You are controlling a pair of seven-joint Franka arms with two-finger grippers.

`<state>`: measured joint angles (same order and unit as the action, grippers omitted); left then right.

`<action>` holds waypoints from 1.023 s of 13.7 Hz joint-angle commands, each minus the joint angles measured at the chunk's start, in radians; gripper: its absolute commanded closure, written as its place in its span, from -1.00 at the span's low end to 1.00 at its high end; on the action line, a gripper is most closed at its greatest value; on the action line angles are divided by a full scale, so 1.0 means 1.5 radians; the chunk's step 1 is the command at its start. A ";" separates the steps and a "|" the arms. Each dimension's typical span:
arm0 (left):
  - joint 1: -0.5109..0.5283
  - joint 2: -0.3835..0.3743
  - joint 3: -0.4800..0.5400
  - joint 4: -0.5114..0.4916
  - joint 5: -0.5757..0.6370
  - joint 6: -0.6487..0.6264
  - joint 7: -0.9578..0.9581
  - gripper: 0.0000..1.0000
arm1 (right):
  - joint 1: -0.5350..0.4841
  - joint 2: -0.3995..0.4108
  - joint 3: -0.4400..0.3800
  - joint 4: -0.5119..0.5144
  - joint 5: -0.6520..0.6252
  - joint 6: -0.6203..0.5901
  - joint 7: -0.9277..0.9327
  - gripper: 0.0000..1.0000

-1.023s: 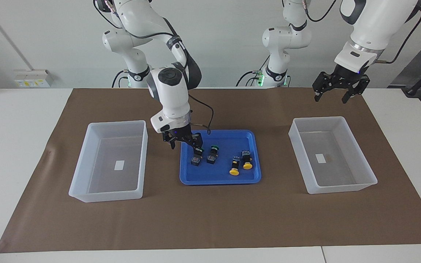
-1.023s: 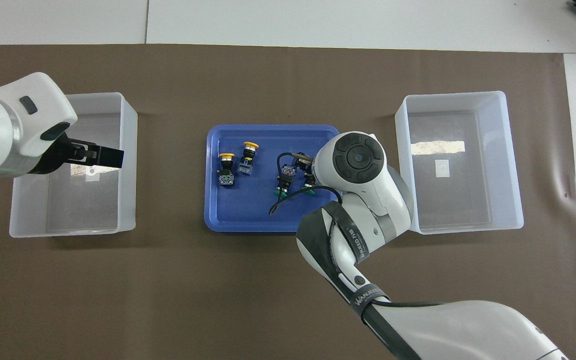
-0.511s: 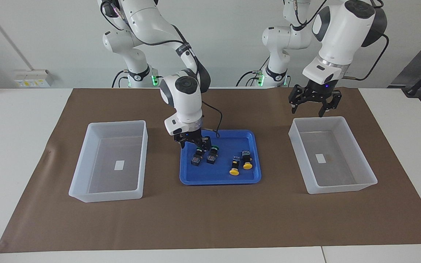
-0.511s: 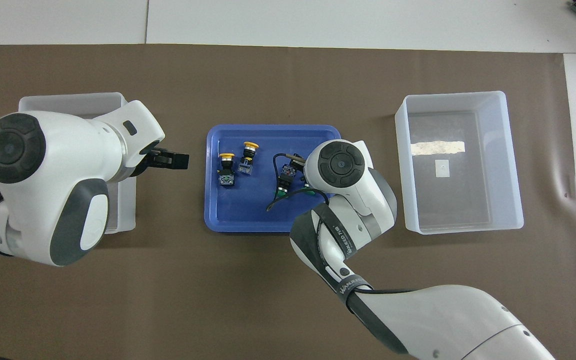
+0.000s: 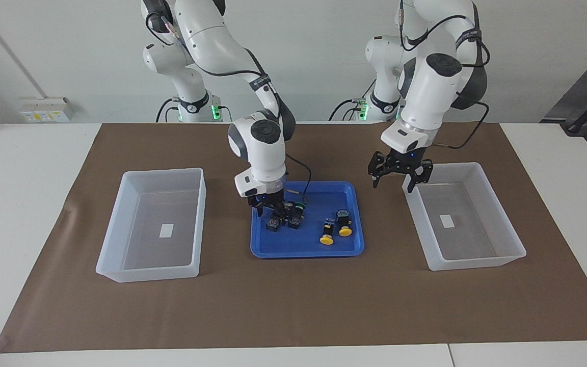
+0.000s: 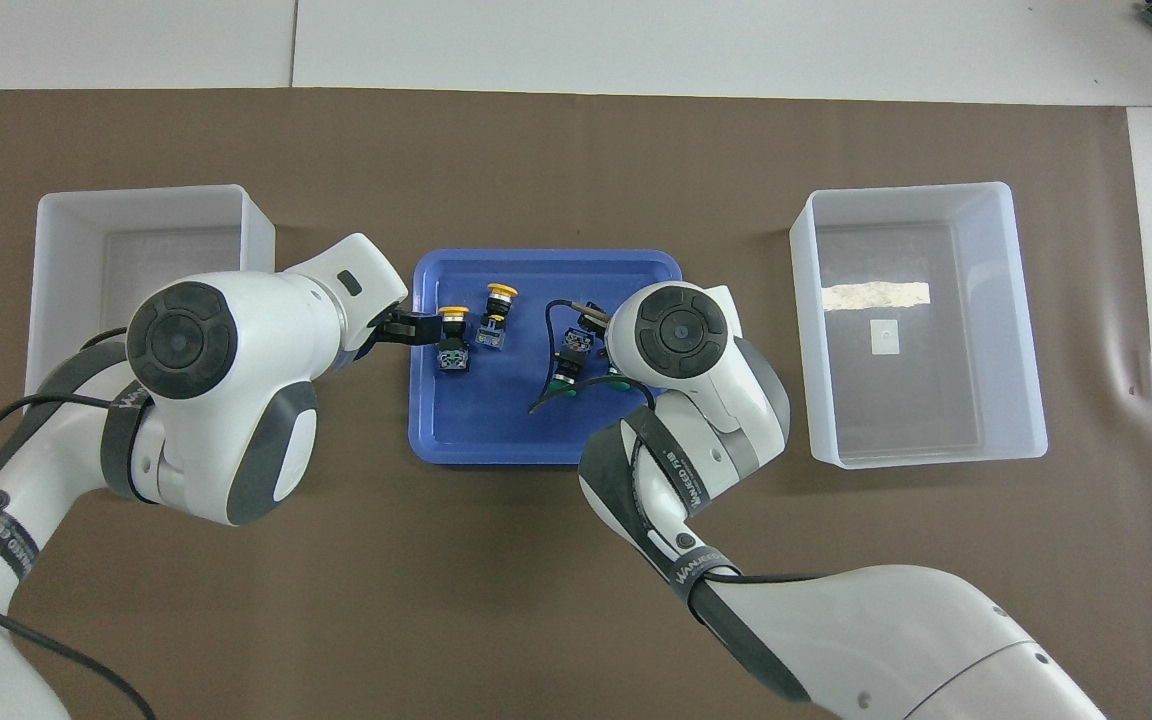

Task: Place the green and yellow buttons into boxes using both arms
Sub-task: 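Grasp a yellow button with the left gripper while the right gripper lifts, then lower the green button into the right box while the left gripper lifts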

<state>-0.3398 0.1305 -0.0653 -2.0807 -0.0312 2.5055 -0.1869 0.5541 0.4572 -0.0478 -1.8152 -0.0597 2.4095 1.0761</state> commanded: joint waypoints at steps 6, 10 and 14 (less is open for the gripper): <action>-0.062 0.084 0.010 -0.012 0.005 0.078 -0.089 -0.62 | -0.057 -0.054 0.002 0.085 0.001 -0.130 -0.115 1.00; -0.073 0.097 0.010 -0.021 0.005 0.108 -0.139 -0.05 | -0.157 -0.107 0.001 0.101 0.001 -0.220 -0.357 1.00; -0.074 0.097 0.011 -0.044 0.005 0.118 -0.138 0.25 | -0.246 -0.104 0.000 0.098 0.000 -0.204 -0.590 1.00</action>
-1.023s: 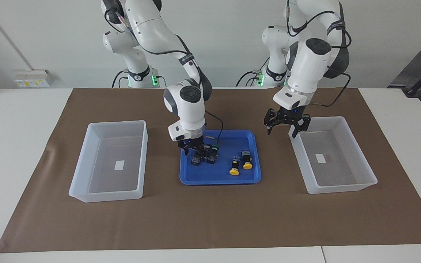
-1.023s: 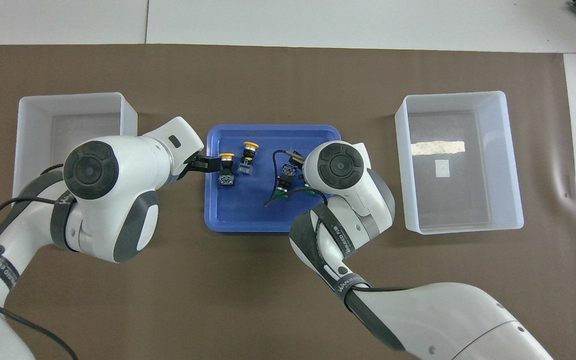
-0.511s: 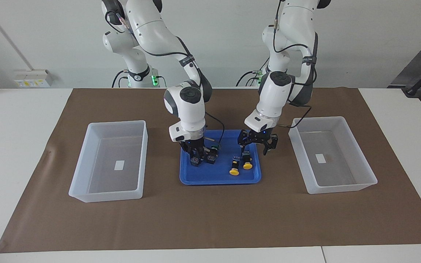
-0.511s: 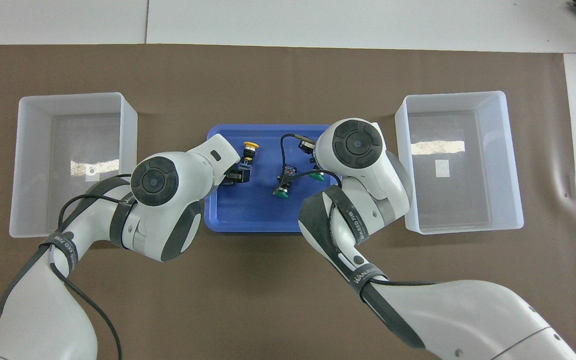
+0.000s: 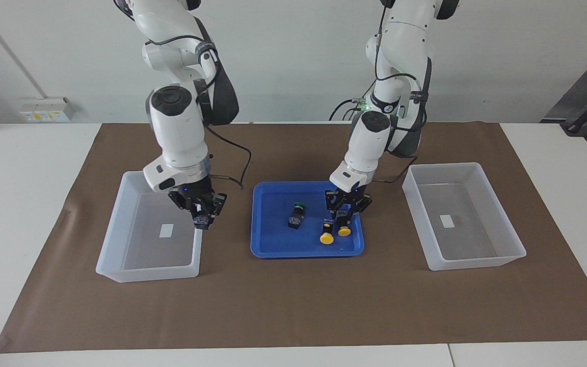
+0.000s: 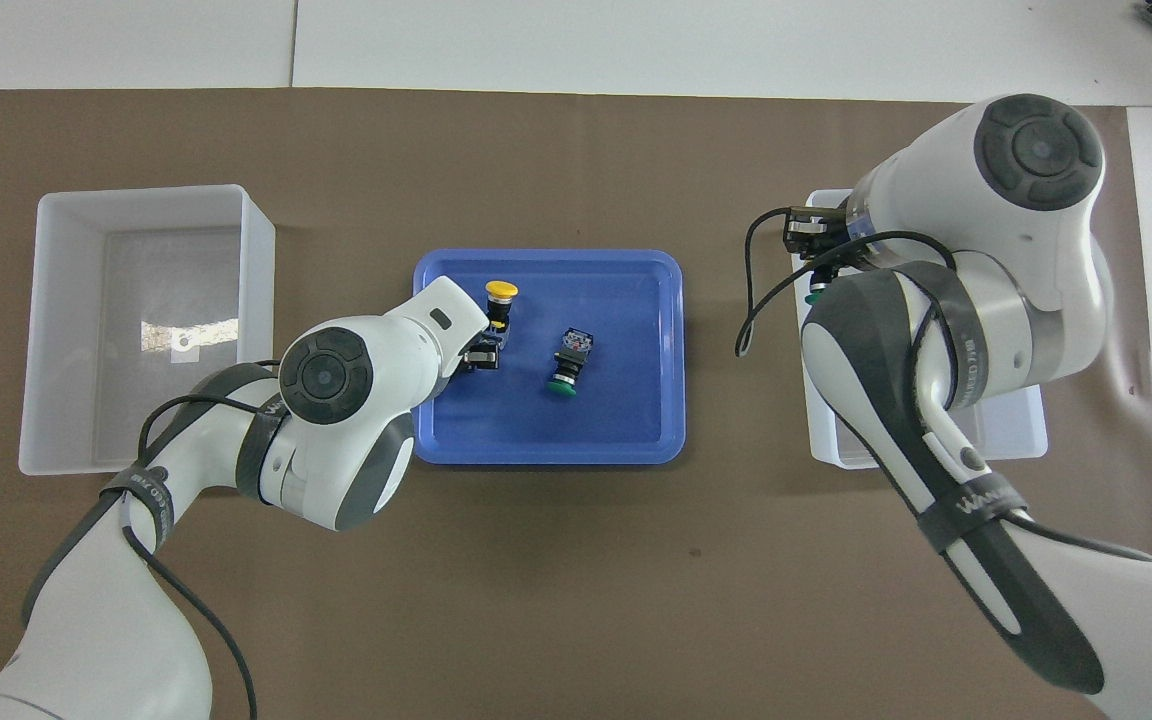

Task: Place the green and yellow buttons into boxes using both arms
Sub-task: 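Lower the green button into the right box while the left gripper lifts, then lower the yellow button into the left box while the right gripper returns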

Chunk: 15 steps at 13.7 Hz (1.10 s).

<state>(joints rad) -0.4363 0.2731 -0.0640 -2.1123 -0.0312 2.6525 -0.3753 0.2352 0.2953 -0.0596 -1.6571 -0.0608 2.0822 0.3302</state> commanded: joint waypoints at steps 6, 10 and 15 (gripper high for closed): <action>-0.011 -0.001 0.012 -0.028 0.005 0.010 -0.013 0.54 | -0.132 -0.003 0.009 -0.117 0.002 0.134 -0.289 1.00; 0.003 -0.050 0.016 -0.011 0.006 -0.055 -0.013 0.60 | -0.146 0.025 0.009 -0.179 0.002 0.261 -0.302 1.00; 0.085 -0.072 0.015 0.089 0.012 -0.167 0.002 0.60 | -0.135 0.027 0.009 -0.171 0.002 0.258 -0.294 -1.00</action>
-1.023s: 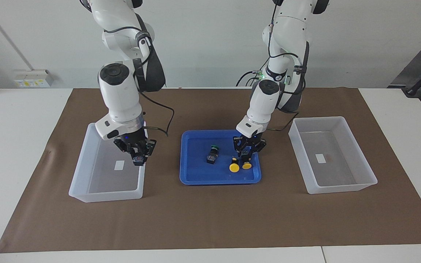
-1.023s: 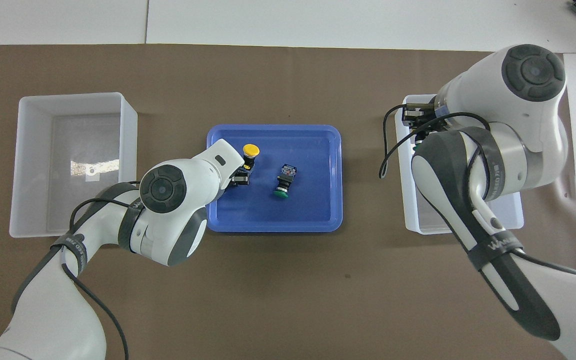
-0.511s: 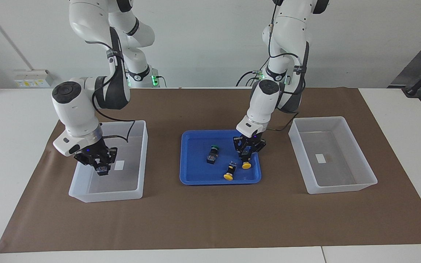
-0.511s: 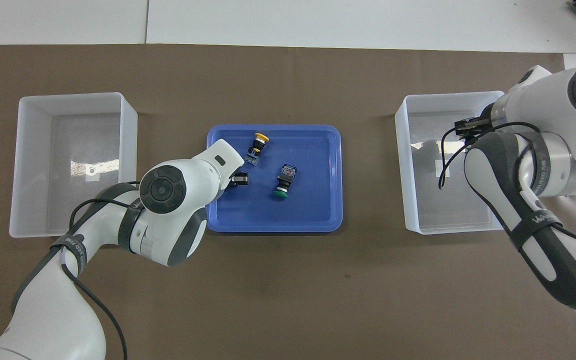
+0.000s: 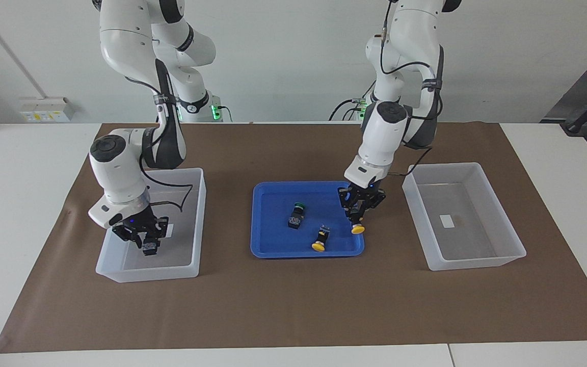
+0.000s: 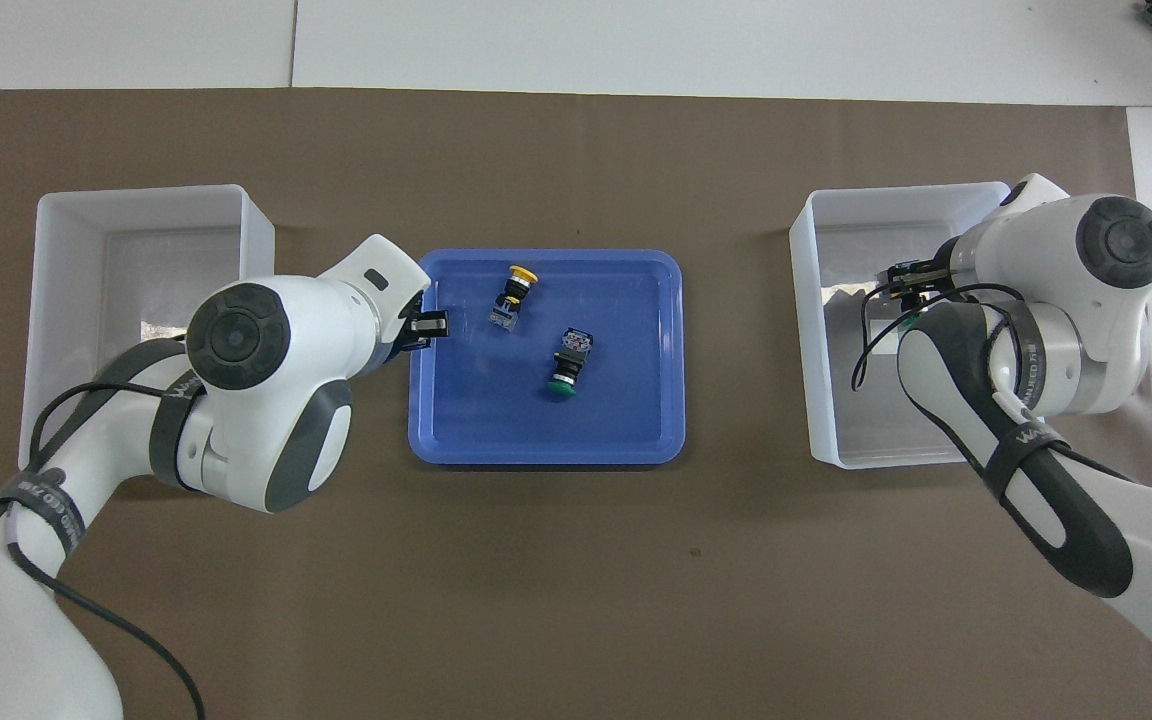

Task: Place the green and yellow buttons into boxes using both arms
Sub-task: 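Lower the yellow button into the left box while the right gripper returns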

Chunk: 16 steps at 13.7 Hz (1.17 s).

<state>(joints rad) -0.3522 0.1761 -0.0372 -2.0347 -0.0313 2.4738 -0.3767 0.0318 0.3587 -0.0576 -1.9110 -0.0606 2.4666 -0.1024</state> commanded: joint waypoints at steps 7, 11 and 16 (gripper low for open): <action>0.172 -0.018 -0.004 0.075 0.012 -0.096 0.147 0.60 | 0.004 -0.069 0.114 0.102 0.002 -0.167 0.184 -1.00; 0.252 -0.019 -0.005 0.051 0.005 -0.056 0.271 0.66 | 0.107 -0.050 0.168 0.098 0.001 -0.124 0.452 -1.00; 0.269 0.004 -0.005 0.012 -0.006 0.038 0.309 0.66 | 0.198 0.012 0.168 0.084 -0.004 -0.028 0.639 -1.00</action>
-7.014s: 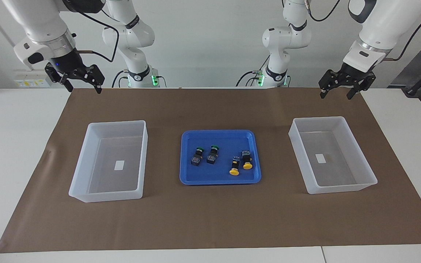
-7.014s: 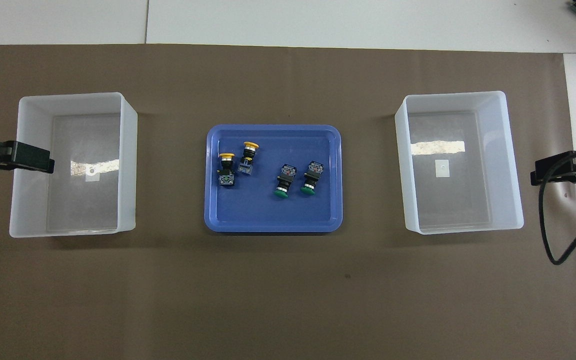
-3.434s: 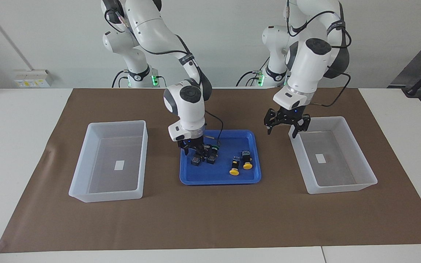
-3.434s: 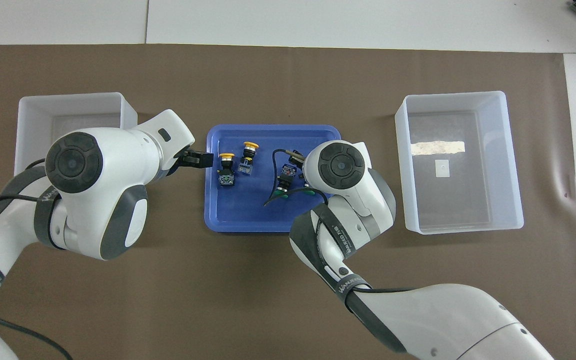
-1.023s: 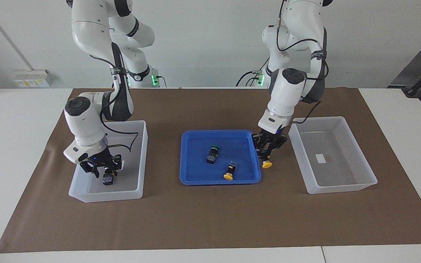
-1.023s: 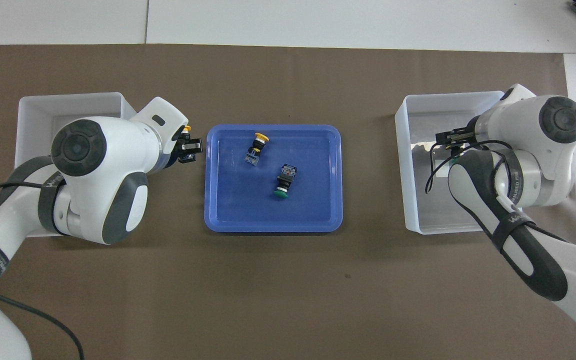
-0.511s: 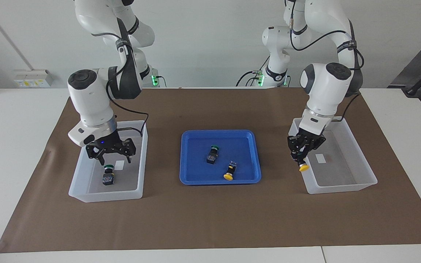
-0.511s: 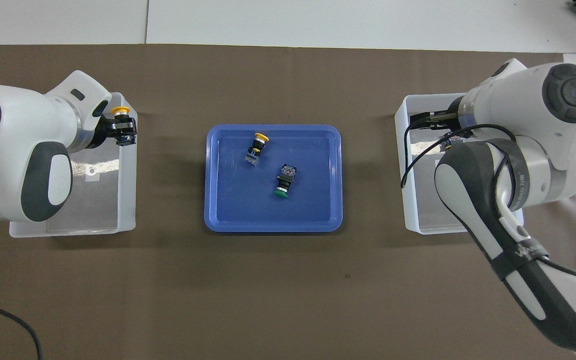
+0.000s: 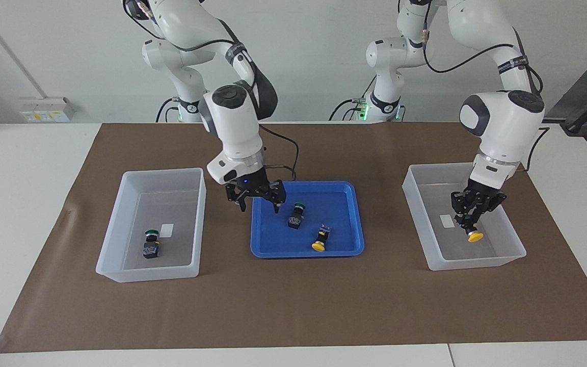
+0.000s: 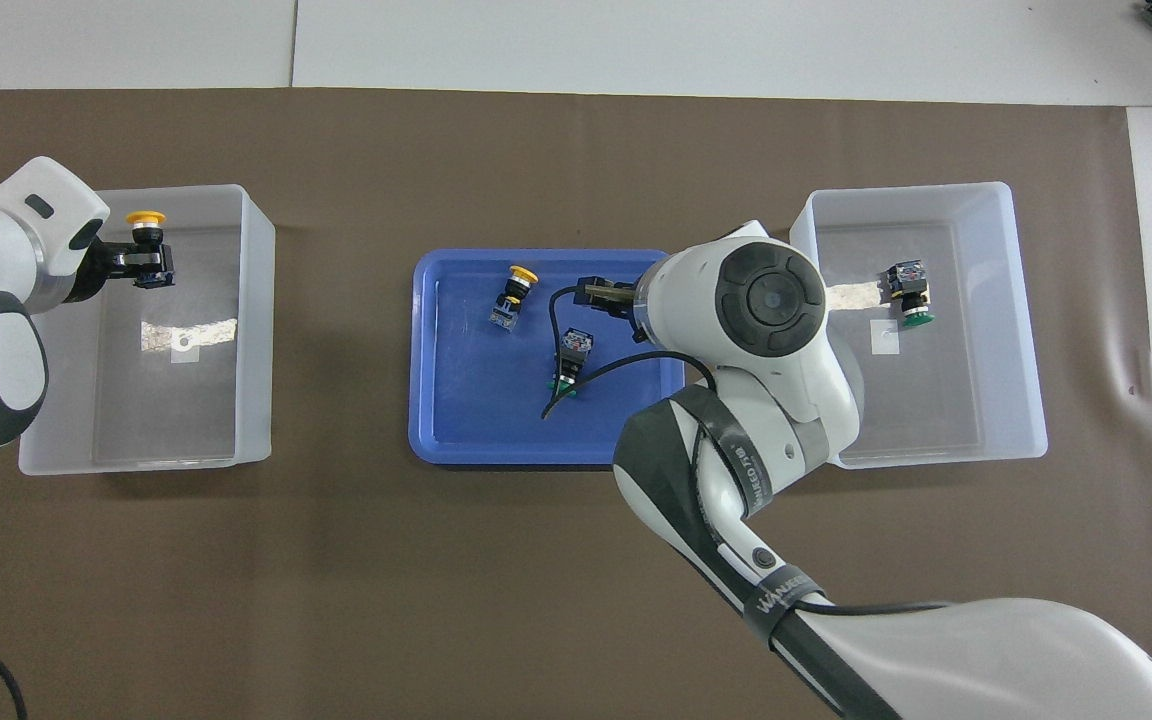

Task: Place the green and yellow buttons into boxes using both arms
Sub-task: 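Grasp the second green button on the tray with the right gripper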

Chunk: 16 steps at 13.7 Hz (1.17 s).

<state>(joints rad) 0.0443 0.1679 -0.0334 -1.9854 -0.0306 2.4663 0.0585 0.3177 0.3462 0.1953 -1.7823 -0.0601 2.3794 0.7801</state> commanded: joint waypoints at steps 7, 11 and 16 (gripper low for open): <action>0.001 0.096 -0.008 -0.017 -0.009 0.136 0.042 0.06 | 0.069 0.101 -0.004 -0.004 -0.107 0.076 0.155 -1.00; 0.003 0.103 -0.007 0.005 -0.008 0.123 0.089 -1.00 | 0.073 0.102 -0.005 -0.012 -0.140 0.062 0.160 1.00; -0.005 0.051 -0.010 0.063 -0.008 -0.006 0.080 -1.00 | 0.048 0.060 -0.004 0.041 -0.151 -0.041 0.147 1.00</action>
<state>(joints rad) 0.0435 0.3010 -0.0487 -1.9257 -0.0320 2.5689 0.1641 0.4190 0.4973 0.1835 -1.7615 -0.2563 2.4152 0.9928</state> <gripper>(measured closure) 0.000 0.559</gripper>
